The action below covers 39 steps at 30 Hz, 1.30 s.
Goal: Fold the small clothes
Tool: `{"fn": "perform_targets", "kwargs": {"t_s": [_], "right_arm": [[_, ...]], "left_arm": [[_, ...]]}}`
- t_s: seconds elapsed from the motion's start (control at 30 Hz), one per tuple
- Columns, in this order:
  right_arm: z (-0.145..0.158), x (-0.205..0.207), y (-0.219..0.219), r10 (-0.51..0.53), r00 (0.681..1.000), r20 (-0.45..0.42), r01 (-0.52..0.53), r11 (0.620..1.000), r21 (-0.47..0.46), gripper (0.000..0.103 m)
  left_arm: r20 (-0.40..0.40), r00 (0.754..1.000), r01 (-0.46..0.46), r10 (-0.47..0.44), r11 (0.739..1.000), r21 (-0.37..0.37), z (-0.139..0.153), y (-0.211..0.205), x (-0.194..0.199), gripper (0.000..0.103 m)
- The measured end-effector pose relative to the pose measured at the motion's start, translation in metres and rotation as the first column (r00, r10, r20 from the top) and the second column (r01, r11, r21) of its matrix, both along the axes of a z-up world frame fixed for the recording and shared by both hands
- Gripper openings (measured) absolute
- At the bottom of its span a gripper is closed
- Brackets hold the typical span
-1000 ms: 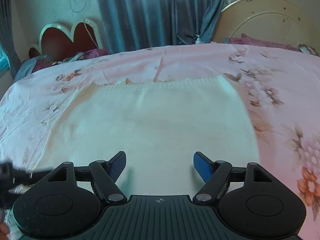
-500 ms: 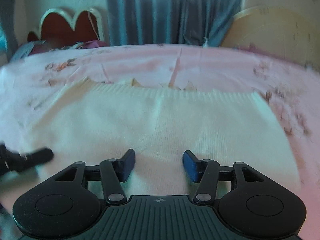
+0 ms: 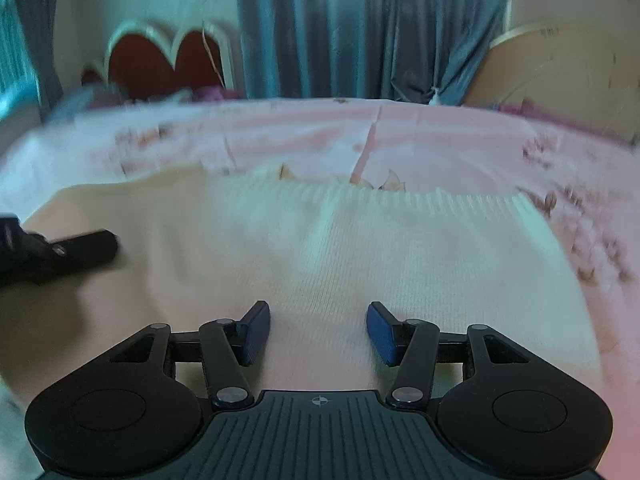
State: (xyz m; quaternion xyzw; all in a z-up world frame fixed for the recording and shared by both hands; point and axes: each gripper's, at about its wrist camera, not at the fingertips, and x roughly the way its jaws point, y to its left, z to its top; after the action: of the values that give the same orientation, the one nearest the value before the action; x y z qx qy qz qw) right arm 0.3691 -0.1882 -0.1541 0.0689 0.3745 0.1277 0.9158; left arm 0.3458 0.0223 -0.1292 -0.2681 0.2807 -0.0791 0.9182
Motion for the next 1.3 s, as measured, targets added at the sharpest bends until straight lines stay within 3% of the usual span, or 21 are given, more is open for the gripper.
{"fn": "perform_targets", "kwargs": {"t_s": [0.1, 0.23, 0.4, 0.53, 0.6, 0.67, 0.73, 0.8, 0.93, 1.17, 1.3], "right_arm": [[0.011, -0.003, -0.038, -0.049, 0.999, -0.001, 0.049, 0.997, 0.067, 0.053], [0.018, -0.014, -0.104, -0.134, 0.991, -0.005, 0.134, 0.987, 0.089, 0.053], [0.017, -0.029, -0.173, -0.215, 0.976, -0.034, 0.218, 0.968, 0.123, 0.053], [0.023, -0.035, -0.193, -0.194, 0.980, -0.040, 0.198, 0.960, 0.196, 0.053], [0.024, -0.033, -0.194, -0.150, 0.987, -0.060, 0.160, 0.955, 0.249, 0.053], [0.025, -0.034, -0.187, -0.097, 0.993, -0.066, 0.112, 0.951, 0.287, 0.053], [0.022, -0.033, -0.174, -0.059, 0.995, -0.081, 0.080, 0.953, 0.293, 0.053], [0.016, -0.027, -0.166, -0.039, 0.994, -0.105, 0.068, 0.954, 0.291, 0.053], [0.003, -0.018, -0.158, -0.032, 0.988, -0.150, 0.077, 0.950, 0.302, 0.053], [-0.001, -0.004, -0.151, -0.023, 0.986, -0.164, 0.076, 0.943, 0.324, 0.053], [-0.007, 0.002, -0.151, -0.045, 0.983, -0.181, 0.106, 0.933, 0.345, 0.049]], "left_arm": [[0.043, 0.992, 0.110, -0.116, 0.987, 0.119, 0.020, -0.046, 0.004, 0.007], [0.040, 0.962, 0.256, -0.270, 0.944, 0.208, 0.023, -0.110, 0.004, 0.007], [-0.072, 0.913, 0.405, -0.403, 0.866, 0.293, -0.009, -0.175, -0.004, 0.008], [-0.116, 0.890, 0.451, -0.440, 0.819, 0.355, -0.028, -0.193, -0.021, 0.014], [-0.123, 0.883, 0.465, -0.452, 0.815, 0.345, -0.028, -0.193, -0.028, 0.026], [-0.131, 0.876, 0.480, -0.465, 0.806, 0.348, -0.025, -0.194, -0.038, 0.030], [-0.134, 0.870, 0.491, -0.475, 0.808, 0.325, -0.023, -0.184, -0.045, 0.040], [-0.140, 0.860, 0.510, -0.491, 0.811, 0.287, -0.021, -0.175, -0.052, 0.058], [-0.125, 0.858, 0.514, -0.499, 0.818, 0.258, -0.008, -0.155, -0.069, 0.061], [-0.077, 0.943, 0.334, -0.325, 0.922, 0.197, 0.020, -0.093, -0.060, 0.061], [-0.101, 0.967, 0.250, -0.232, 0.939, 0.236, 0.022, -0.075, -0.031, 0.061]]}}
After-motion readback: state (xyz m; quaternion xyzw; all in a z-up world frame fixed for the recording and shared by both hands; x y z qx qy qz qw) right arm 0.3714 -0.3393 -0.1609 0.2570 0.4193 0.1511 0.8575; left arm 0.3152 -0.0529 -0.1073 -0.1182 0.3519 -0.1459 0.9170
